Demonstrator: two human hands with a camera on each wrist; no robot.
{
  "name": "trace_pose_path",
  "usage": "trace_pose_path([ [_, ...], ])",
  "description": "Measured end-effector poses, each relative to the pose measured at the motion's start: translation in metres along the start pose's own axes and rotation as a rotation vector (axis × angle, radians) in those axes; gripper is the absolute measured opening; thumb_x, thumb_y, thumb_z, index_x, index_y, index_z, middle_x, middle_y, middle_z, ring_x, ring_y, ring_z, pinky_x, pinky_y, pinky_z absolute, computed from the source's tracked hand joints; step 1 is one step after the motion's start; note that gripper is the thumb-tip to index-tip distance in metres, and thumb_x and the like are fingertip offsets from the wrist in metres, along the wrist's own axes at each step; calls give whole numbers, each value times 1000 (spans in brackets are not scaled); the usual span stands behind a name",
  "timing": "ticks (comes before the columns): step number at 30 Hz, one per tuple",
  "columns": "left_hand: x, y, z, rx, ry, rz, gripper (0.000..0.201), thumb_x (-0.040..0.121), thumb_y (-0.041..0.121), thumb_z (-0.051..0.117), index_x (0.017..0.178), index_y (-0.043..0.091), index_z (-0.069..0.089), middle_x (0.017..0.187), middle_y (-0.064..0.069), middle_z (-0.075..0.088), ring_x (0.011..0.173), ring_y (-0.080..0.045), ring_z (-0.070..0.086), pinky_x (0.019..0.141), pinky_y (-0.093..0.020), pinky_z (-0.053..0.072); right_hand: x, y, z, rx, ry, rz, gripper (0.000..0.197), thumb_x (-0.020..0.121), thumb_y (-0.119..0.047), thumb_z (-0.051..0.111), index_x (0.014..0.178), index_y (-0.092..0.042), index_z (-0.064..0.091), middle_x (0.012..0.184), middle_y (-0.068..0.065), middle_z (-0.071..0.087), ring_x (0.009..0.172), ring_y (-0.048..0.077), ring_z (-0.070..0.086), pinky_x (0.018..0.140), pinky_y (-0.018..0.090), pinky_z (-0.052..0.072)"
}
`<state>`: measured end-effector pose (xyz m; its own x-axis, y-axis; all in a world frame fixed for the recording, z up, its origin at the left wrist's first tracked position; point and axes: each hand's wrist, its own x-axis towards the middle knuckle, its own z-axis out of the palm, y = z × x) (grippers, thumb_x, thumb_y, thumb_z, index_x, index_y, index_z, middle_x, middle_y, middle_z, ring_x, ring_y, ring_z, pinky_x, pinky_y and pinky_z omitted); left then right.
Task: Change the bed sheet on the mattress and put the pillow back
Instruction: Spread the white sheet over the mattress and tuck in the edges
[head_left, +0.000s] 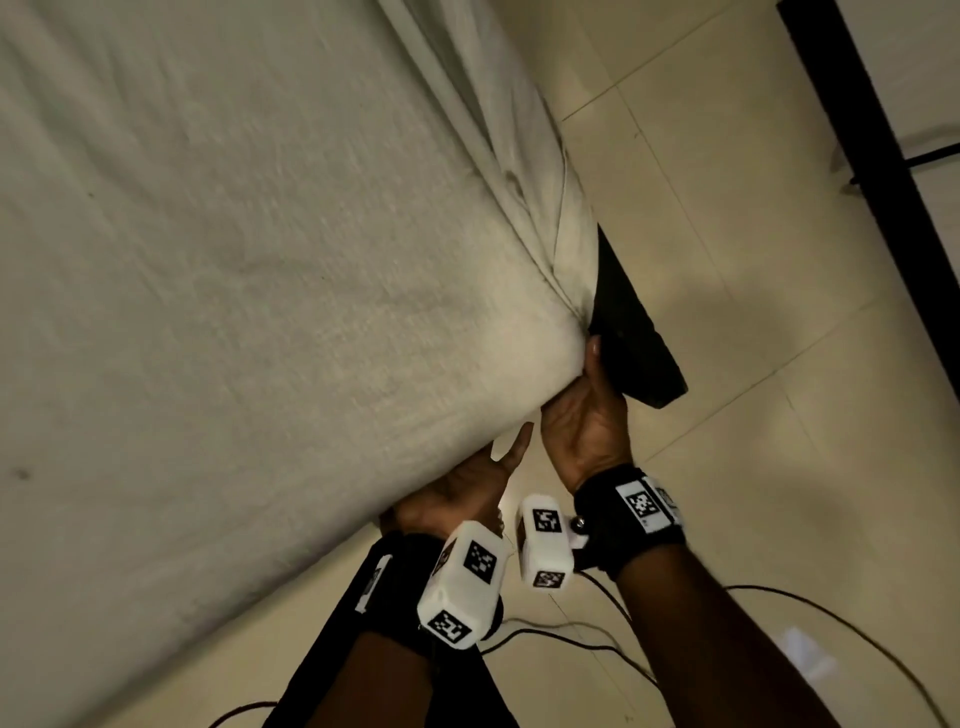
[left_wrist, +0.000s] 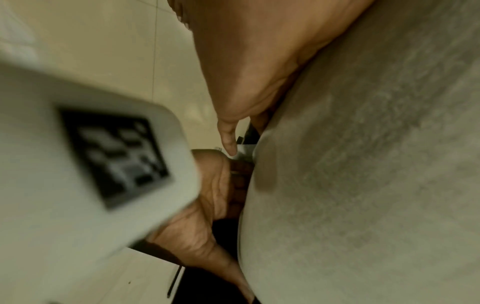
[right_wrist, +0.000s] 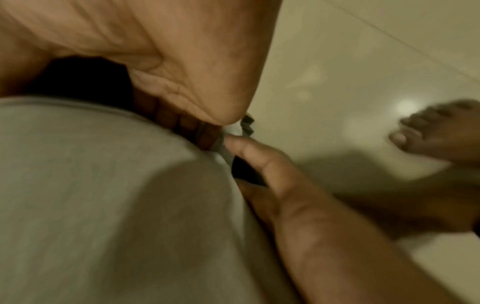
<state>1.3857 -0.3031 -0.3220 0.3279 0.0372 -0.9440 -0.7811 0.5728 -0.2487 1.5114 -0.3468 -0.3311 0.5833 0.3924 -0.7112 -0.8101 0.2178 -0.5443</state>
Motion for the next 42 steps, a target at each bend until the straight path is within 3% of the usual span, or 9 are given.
trace_pose_path([
  [3, 3, 6, -6, 163, -93, -3, 70, 96, 53, 26, 104, 8, 80, 116, -13, 73, 109, -36, 70, 105, -73, 30, 4, 5, 1, 86, 29, 69, 89, 56, -45, 96, 133, -20, 61, 136, 6, 62, 131, 26, 52, 105, 39, 41],
  [7, 4, 7, -12, 182, -115, -4, 57, 97, 48, 33, 130, 15, 64, 138, -10, 63, 129, -35, 58, 106, -74, 30, 2, 1, -5, 141, -5, 100, 96, 65, -35, 90, 148, -13, 47, 147, 13, 52, 133, 30, 51, 112, 45, 38],
  [16, 27, 3, -14, 131, -172, 22, 76, 95, 61, 27, 147, 9, 46, 146, -24, 51, 133, -50, 48, 91, -77, 39, -12, 7, -21, 70, 107, 245, 24, 101, -28, 43, 107, -21, 66, 100, 3, 72, 96, 21, 62, 90, 37, 43],
  [23, 20, 2, -10, 137, -128, 106, 64, 100, 51, 31, 136, 5, 57, 132, -25, 63, 122, -48, 58, 89, -64, 49, 23, 14, -4, 168, -57, 368, 78, 87, -63, 52, 152, -20, 43, 152, 14, 48, 142, 37, 40, 119, 53, 27],
  [27, 3, 6, -17, 338, -44, 74, 62, 100, 47, 33, 121, 0, 67, 124, -25, 68, 118, -44, 64, 106, -59, 42, 17, 10, 2, 150, 6, 281, 60, 94, -54, 46, 142, -19, 53, 145, 14, 55, 132, 33, 51, 113, 47, 38],
  [32, -35, 21, -32, 709, 35, -19, 55, 104, 33, 24, 133, 2, 58, 139, -18, 61, 131, -31, 56, 107, -48, 42, -21, -11, 6, -418, 215, 182, 27, 105, -26, 43, 117, -20, 67, 117, 9, 72, 102, 27, 69, 83, 40, 55],
  [36, -88, 13, -6, 868, 12, 18, 52, 102, 35, 30, 137, 8, 58, 136, -13, 64, 126, -25, 61, 98, -44, 47, -85, -55, 5, -1047, 84, 18, 19, 96, -15, 57, 100, -18, 75, 105, -2, 75, 100, 16, 68, 89, 37, 54],
  [39, -126, -23, 37, 1010, -53, 118, 48, 100, 36, 37, 132, 12, 63, 130, -7, 69, 124, -21, 62, 100, -42, 46, -122, -105, 20, -1298, -22, -131, 21, 95, -4, 59, 99, -16, 76, 103, -6, 73, 91, -5, 61, 83, 14, 45],
  [42, -145, -65, 90, 1145, -65, 241, 44, 84, 37, 59, 121, 16, 70, 119, -3, 74, 107, -21, 68, 96, -41, 49, -130, -154, 39, -1413, -63, -247, 20, 93, 0, 60, 98, -10, 76, 104, 0, 73, 94, 8, 63, 84, 14, 45],
])
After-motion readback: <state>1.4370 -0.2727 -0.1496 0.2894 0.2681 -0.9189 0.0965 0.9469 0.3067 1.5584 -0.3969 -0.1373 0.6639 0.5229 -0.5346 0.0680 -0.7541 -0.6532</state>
